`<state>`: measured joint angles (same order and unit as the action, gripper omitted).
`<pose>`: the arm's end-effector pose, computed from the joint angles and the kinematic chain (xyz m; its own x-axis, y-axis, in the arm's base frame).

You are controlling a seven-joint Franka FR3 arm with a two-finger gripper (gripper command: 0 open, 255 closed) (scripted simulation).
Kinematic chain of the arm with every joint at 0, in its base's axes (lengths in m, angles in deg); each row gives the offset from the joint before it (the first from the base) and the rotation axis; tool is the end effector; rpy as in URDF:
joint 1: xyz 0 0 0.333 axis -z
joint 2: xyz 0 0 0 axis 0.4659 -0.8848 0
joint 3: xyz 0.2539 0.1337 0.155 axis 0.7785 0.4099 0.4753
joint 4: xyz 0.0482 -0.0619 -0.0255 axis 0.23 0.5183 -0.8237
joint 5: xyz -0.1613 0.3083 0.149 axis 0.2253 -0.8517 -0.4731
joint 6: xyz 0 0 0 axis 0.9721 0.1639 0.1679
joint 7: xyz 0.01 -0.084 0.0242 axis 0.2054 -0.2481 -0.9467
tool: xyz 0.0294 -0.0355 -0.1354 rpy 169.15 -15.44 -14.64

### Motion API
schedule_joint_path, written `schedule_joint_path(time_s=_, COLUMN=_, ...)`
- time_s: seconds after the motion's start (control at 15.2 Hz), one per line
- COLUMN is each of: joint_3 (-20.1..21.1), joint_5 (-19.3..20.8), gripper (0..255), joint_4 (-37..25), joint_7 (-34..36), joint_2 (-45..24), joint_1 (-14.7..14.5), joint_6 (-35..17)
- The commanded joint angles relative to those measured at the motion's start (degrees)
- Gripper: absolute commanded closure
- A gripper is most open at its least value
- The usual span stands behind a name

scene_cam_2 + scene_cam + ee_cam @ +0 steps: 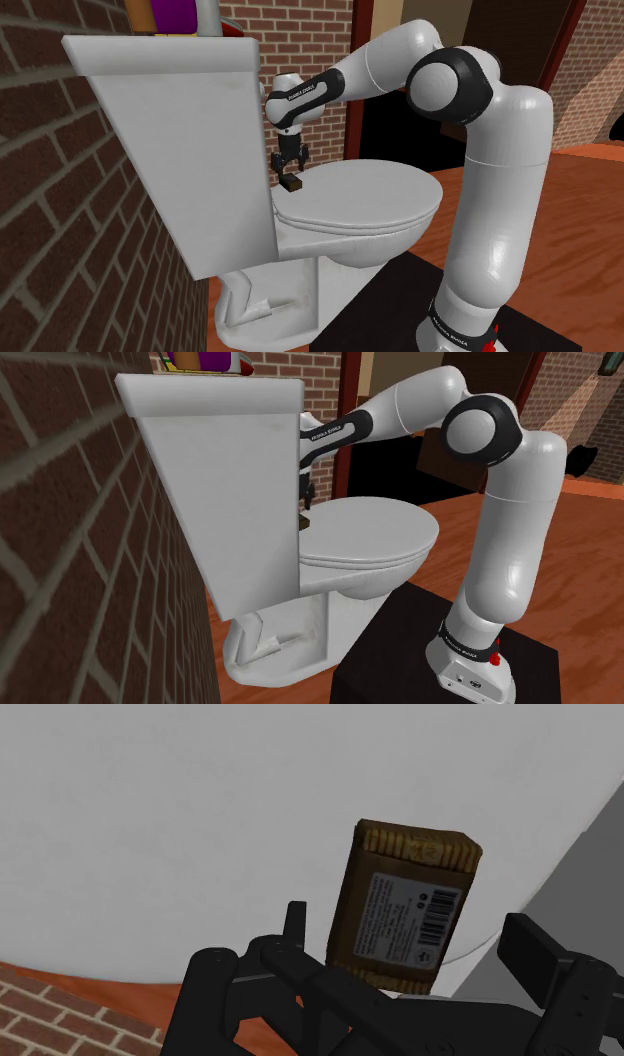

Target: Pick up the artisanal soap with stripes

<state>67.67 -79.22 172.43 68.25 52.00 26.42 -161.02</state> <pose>0.5936 -0.0051 0.4135 0.9990 -0.0438 0.0070 -0.0440 -0.9988 0.0203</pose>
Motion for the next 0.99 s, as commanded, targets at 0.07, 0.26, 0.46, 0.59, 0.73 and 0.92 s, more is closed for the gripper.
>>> schedule_joint_path(time_s=0.07, joint_3=0.02, joint_5=0.0, gripper=0, joint_4=0.82, joint_7=0.06, joint_2=-1.2, joint_1=-0.01, joint_6=-2.07)
schedule_joint_path(time_s=0.26, joint_3=0.02, joint_5=-0.01, gripper=0, joint_4=2.12, joint_7=0.08, joint_2=-2.0, joint_1=0.0, joint_6=-4.18)
schedule_joint_path(time_s=0.46, joint_3=0.04, joint_5=-0.01, gripper=255, joint_4=2.29, joint_7=0.14, joint_2=-2.25, joint_1=-0.03, joint_6=-4.59)
schedule_joint_path(time_s=0.59, joint_3=0.03, joint_5=-0.01, gripper=255, joint_4=2.29, joint_7=0.12, joint_2=-2.25, joint_1=-0.02, joint_6=-4.6)
schedule_joint_path(time_s=0.73, joint_3=0.04, joint_5=-0.01, gripper=255, joint_4=2.28, joint_7=0.14, joint_2=-2.26, joint_1=-0.03, joint_6=-4.59)
schedule_joint_path(time_s=0.92, joint_3=0.04, joint_5=-0.01, gripper=255, joint_4=2.28, joint_7=0.13, joint_2=-2.26, joint_1=-0.03, joint_6=-4.6)
